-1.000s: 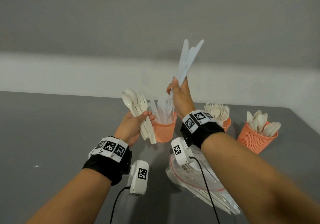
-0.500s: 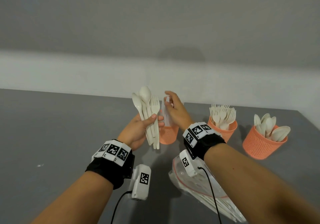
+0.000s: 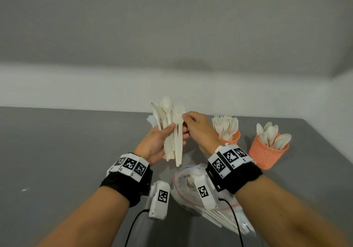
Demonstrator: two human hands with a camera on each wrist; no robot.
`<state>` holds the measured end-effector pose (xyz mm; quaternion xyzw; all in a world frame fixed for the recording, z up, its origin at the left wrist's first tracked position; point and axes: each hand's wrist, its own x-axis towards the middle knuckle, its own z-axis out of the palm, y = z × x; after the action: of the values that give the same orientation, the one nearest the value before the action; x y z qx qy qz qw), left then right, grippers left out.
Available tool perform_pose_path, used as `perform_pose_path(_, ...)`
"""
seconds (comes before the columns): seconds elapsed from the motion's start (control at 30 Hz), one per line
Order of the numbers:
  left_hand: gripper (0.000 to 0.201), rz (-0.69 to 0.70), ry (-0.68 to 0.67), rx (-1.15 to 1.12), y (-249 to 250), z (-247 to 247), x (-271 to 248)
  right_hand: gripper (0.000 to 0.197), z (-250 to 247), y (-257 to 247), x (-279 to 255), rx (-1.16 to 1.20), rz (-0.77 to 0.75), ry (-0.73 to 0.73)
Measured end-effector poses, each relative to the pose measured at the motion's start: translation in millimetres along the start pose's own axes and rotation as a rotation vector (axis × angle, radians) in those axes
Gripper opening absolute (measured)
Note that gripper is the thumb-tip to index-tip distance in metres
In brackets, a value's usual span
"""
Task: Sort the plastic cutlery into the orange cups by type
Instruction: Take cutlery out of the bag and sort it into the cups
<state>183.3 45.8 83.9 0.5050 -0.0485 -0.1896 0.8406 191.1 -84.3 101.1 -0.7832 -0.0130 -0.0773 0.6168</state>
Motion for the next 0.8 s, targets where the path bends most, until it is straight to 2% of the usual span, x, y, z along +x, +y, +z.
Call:
perform_pose_path(0.13, 0.026, -0.004, -0.037, 0.045, -4.4, 19.9, 0.5, 0.029, -12.0, 0.2, -7.4, 0.142, 0.098, 0.023)
perform_pose_path(0.33, 0.021, 0.018, -0.040, 0.106, -15.0, 39.5, 1.6, 0.027, -28.8, 2.3, -26.1, 0.171, 0.079, -0.076)
perform_pose_path(0.53, 0.021, 0.005, -0.012, 0.207, -21.6, 52.4, 3.9, 0.013, -45.9, 5.0, -22.8, 0.163, 0.108, 0.223)
perform_pose_path(0.6, 0.019, 0.002, 0.031, 0.187, -22.0, 54.3, 4.7, 0.010, -56.3, 3.1, -23.2, 0.148, 0.077, 0.267)
perform_pose_path(0.67, 0.016, 0.000, 0.063, 0.183, -22.0, 56.4, 2.6, 0.013, -65.0, 0.0, -25.5, 0.115, 0.018, 0.243)
perform_pose_path(0.73, 0.022, -0.001, 0.051, 0.198, -22.0, 59.7, -0.2, 0.021, -68.4, -4.3, -30.9, 0.058, -0.019, 0.182)
perform_pose_path(0.8, 0.032, -0.027, 0.006, 0.168, -21.2, 65.9, -4.1, 0.015, -65.1, -8.5, -37.8, 0.075, -0.021, 0.086)
